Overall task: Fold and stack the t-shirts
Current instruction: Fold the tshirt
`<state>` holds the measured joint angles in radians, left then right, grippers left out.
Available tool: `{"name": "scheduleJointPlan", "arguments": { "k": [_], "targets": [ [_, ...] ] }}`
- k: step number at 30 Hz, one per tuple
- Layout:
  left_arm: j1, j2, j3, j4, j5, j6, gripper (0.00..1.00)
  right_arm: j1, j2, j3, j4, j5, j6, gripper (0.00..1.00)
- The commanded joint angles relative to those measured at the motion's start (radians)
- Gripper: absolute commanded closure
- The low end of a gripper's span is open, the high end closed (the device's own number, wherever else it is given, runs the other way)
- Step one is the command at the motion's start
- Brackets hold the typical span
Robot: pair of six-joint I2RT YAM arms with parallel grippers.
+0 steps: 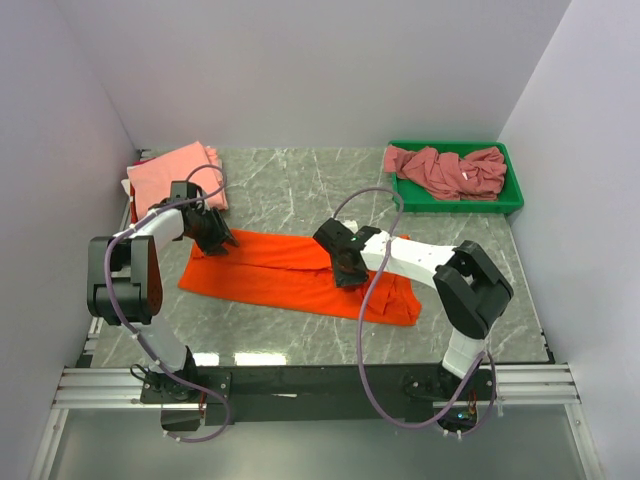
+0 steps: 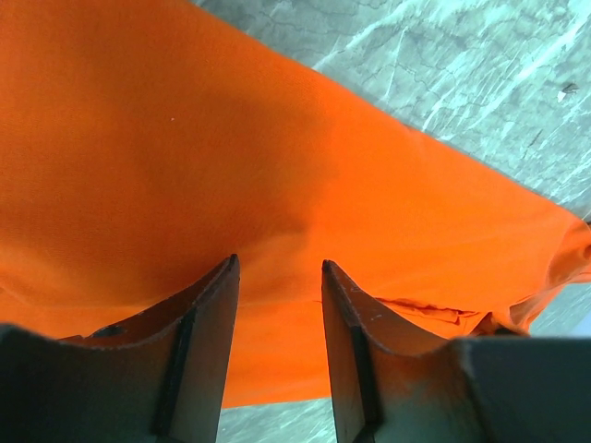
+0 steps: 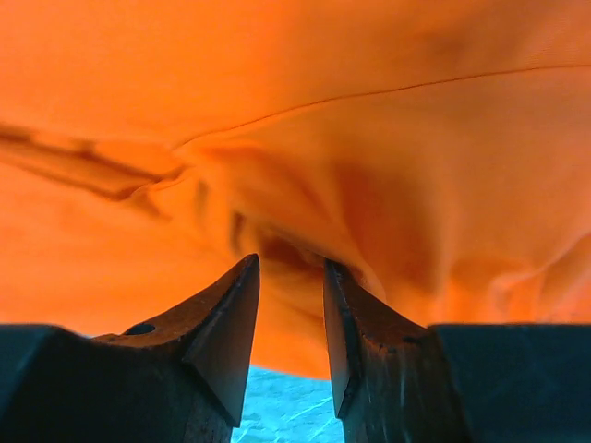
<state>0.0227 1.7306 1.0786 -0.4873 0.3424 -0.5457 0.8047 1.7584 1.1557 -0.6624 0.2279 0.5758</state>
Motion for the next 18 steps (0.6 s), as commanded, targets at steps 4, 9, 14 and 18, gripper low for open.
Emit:
{"name": "scheduleJointPlan", "arguments": {
  "k": [4,9,14,18],
  "targets": [
    [-0.001,-0.011,-0.014,0.021,0.006,0.003,0.54,-0.015,-0.011,0.007,-0.013,0.079,0.001,0.59],
    [0.0,-0.009,-0.022,0.023,0.012,0.004,0.54,-0.022,0.009,0.001,-0.008,0.091,-0.002,0.6],
    [0.0,-0.009,-0.025,0.019,0.012,0.003,0.54,-0.027,0.03,-0.013,0.007,0.09,-0.005,0.64],
    [-0.001,-0.014,-0.022,0.018,0.012,0.004,0.54,-0.027,0.053,-0.022,0.02,0.08,-0.008,0.68]
  ]
}}
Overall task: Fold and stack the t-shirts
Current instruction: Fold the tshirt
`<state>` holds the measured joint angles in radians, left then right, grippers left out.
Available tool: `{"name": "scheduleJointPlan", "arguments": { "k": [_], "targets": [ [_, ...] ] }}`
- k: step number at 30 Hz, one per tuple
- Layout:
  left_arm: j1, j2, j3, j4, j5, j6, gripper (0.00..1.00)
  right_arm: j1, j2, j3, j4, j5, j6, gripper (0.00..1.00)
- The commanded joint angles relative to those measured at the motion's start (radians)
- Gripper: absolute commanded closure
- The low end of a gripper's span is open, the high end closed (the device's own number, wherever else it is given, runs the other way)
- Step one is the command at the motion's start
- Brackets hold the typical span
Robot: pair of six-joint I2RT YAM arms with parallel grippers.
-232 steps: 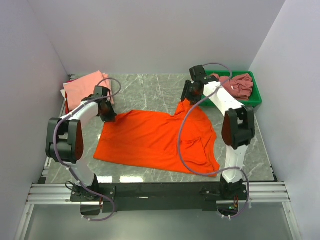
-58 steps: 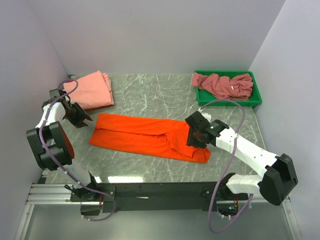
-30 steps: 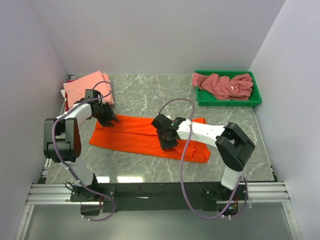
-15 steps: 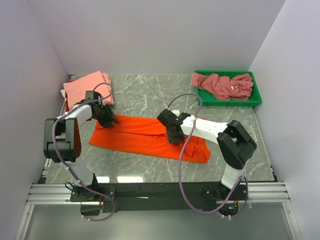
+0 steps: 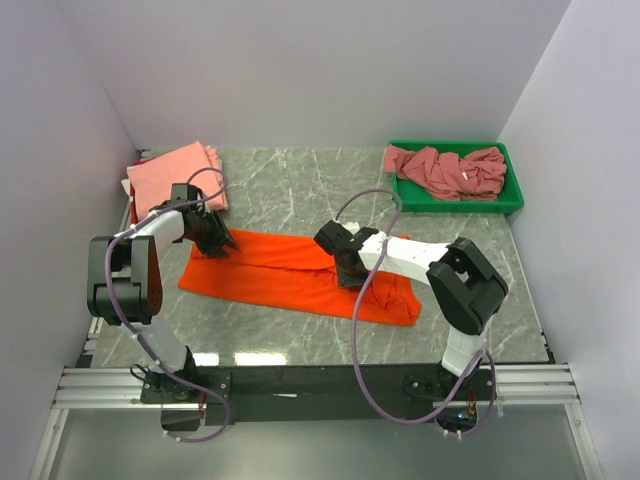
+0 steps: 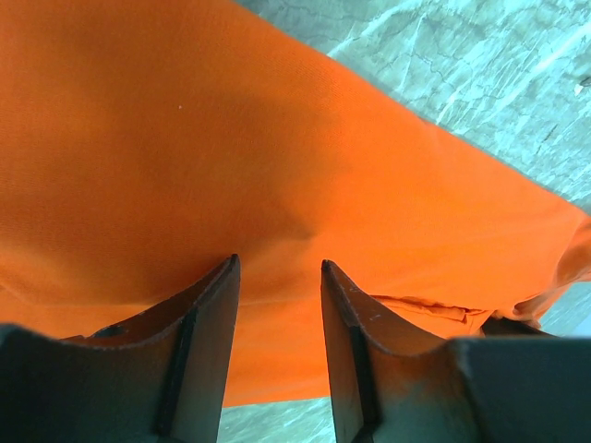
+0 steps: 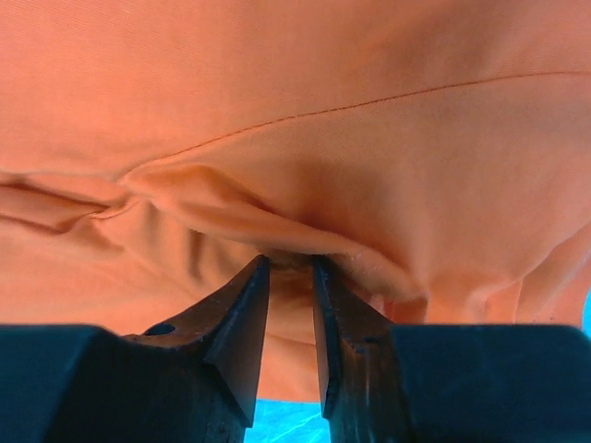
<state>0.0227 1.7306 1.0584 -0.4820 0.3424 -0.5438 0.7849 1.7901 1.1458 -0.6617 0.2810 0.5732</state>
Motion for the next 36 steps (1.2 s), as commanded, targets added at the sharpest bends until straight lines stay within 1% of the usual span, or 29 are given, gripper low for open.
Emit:
{"name": "scheduleJointPlan", "arguments": {
  "k": [1,4,7,10,11,14,18,23,28,36],
  "targets": [
    [0.0,-0.013,-0.001,0.011,0.012,0.002,0.54,-0.007,0.025,-0.014,0.022,0.027,-0.009,0.68],
    [0.0,-0.016,-0.003,0.013,0.014,0.002,0.54,-0.007,0.037,-0.018,0.036,0.026,-0.009,0.71],
    [0.0,-0.017,-0.006,0.011,0.017,0.004,0.54,-0.009,0.04,-0.014,0.028,0.037,-0.006,0.77],
    [0.0,-0.02,-0.011,0.014,0.018,0.002,0.54,-0.009,0.019,-0.011,0.022,0.043,-0.004,0.85],
    [0.002,-0.02,-0.011,0.014,0.02,0.002,0.54,-0.009,0.012,-0.008,0.014,0.043,-0.004,0.89],
    [0.0,-0.02,-0.014,0.016,0.021,0.004,0.55,-0.009,-0.012,0.012,-0.019,0.037,-0.003,0.94],
    [0.0,-0.019,-0.015,0.008,0.018,0.011,0.55,-0.006,-0.032,0.061,-0.071,-0.009,-0.001,0.94],
    [0.0,-0.013,-0.014,0.013,0.029,0.008,0.55,0.008,-0.018,0.104,-0.143,-0.074,-0.006,0.94],
    [0.0,-0.011,-0.015,0.011,0.027,0.015,0.55,0.037,-0.021,0.137,-0.174,-0.091,0.001,0.94],
    [0.0,-0.009,-0.028,0.013,0.033,0.015,0.55,0.056,0.0,0.173,-0.202,-0.166,-0.001,0.93]
  ]
}}
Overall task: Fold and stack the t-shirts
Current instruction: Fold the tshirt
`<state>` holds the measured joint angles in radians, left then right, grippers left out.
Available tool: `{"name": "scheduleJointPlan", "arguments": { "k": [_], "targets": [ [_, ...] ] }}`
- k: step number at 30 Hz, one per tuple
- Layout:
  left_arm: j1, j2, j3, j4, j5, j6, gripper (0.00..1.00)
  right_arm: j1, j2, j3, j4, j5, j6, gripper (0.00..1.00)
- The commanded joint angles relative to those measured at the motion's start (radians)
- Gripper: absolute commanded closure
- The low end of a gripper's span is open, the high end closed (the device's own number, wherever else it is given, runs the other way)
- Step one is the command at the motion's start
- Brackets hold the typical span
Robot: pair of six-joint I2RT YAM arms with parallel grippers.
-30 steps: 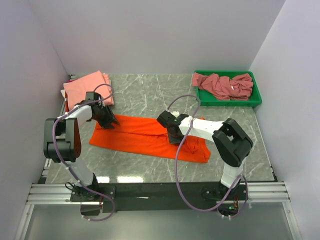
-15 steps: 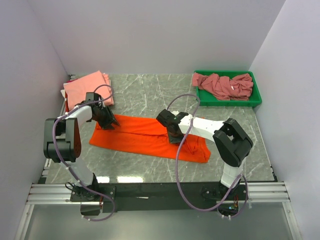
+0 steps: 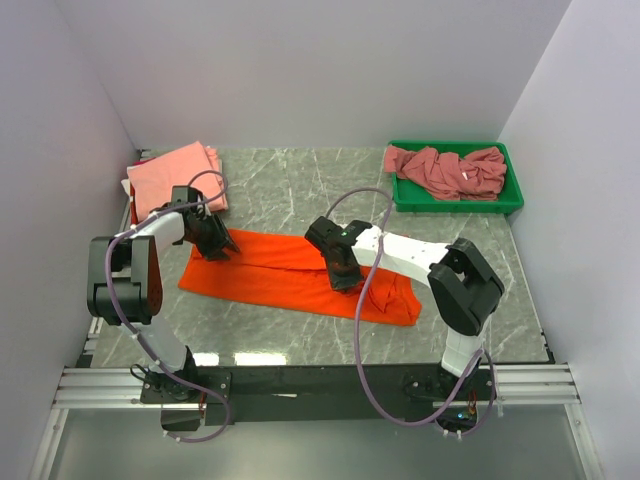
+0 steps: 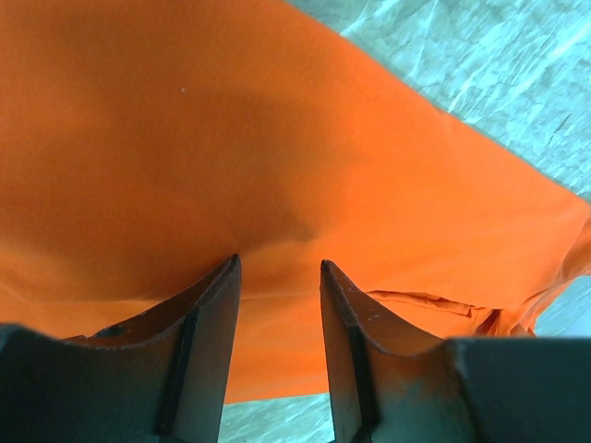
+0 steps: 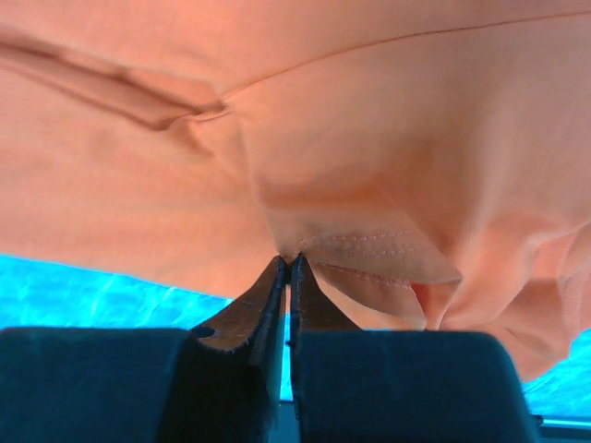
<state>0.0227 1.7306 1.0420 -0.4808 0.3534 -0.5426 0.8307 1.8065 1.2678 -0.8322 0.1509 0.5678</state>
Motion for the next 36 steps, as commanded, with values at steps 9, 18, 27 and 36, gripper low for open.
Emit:
{"name": "scheduleJointPlan", "arguments": {
  "k": [9,18,27,36],
  "targets": [
    [0.0,0.001,-0.023,0.019,0.021,0.012,0.55,0.016,0.014,0.093,-0.041,-0.126,0.004,0.84],
    [0.0,0.001,-0.002,0.004,0.01,0.017,0.55,0.016,-0.055,0.123,-0.036,-0.183,0.004,0.64],
    [0.0,-0.029,0.082,-0.012,-0.03,0.027,0.55,-0.099,-0.17,0.035,0.042,-0.152,0.041,0.57],
    [0.002,0.072,0.033,0.126,0.088,-0.029,0.56,-0.289,-0.151,-0.149,0.209,-0.139,0.055,0.58]
  ]
}}
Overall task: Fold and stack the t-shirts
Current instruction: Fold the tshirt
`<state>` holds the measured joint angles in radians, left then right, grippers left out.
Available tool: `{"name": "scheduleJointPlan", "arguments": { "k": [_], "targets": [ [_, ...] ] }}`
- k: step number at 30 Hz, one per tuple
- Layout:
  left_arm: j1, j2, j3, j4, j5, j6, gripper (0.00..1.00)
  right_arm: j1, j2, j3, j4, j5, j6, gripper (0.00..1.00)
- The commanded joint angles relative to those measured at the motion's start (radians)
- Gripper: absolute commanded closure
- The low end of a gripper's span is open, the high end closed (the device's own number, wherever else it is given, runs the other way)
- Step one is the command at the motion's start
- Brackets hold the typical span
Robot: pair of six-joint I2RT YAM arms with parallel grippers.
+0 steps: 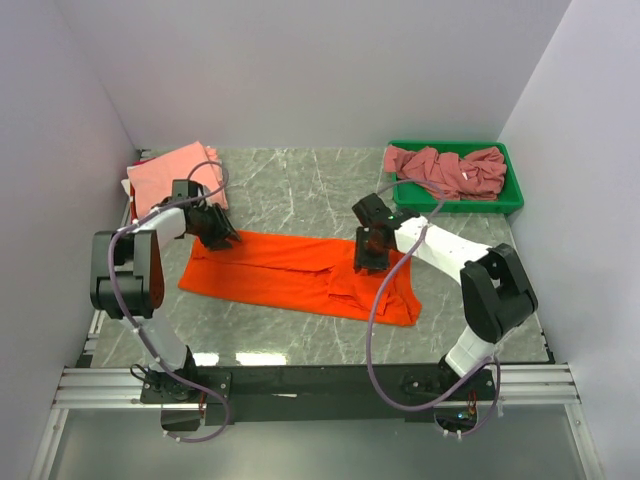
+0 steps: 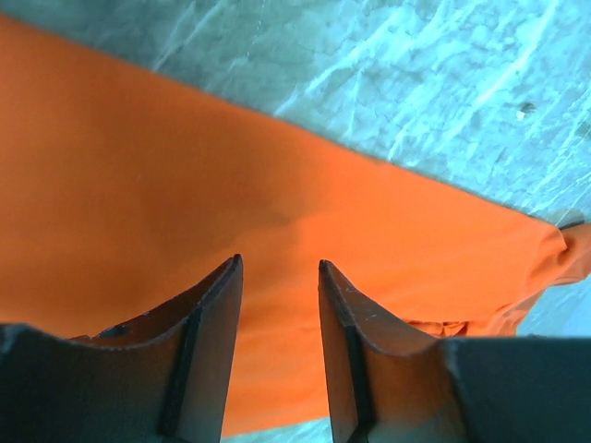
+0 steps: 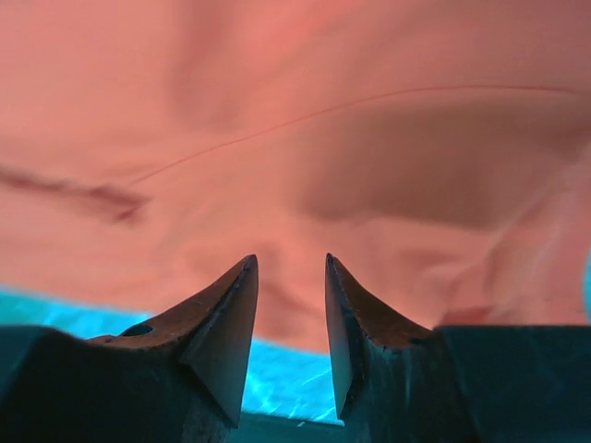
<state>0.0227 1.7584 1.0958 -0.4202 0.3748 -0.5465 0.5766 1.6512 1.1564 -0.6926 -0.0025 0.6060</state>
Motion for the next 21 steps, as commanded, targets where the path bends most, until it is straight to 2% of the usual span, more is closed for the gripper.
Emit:
{"name": "scheduleJointPlan", "arguments": {
  "k": [1,6,10,13,21],
  "targets": [
    [-0.001,0.047,-0.042,0.089,0.069,-0.032,0.57,-0.044,0.015,-0.053,0.08,0.013,0.018,0.58],
    [0.003,0.055,-0.083,0.106,0.007,-0.04,0.57,-0.081,0.048,-0.162,0.122,-0.045,0.034,0.58],
    [0.016,0.052,-0.125,0.083,-0.114,-0.041,0.58,-0.089,0.1,-0.218,0.145,-0.067,0.035,0.58],
    [0.035,0.004,-0.168,0.057,-0.186,-0.052,0.59,-0.104,0.133,-0.205,0.128,-0.073,0.021,0.59],
    [0.049,-0.187,-0.353,0.018,-0.254,-0.115,0.59,-0.164,0.165,-0.127,0.11,-0.091,-0.048,0.59]
  ]
}}
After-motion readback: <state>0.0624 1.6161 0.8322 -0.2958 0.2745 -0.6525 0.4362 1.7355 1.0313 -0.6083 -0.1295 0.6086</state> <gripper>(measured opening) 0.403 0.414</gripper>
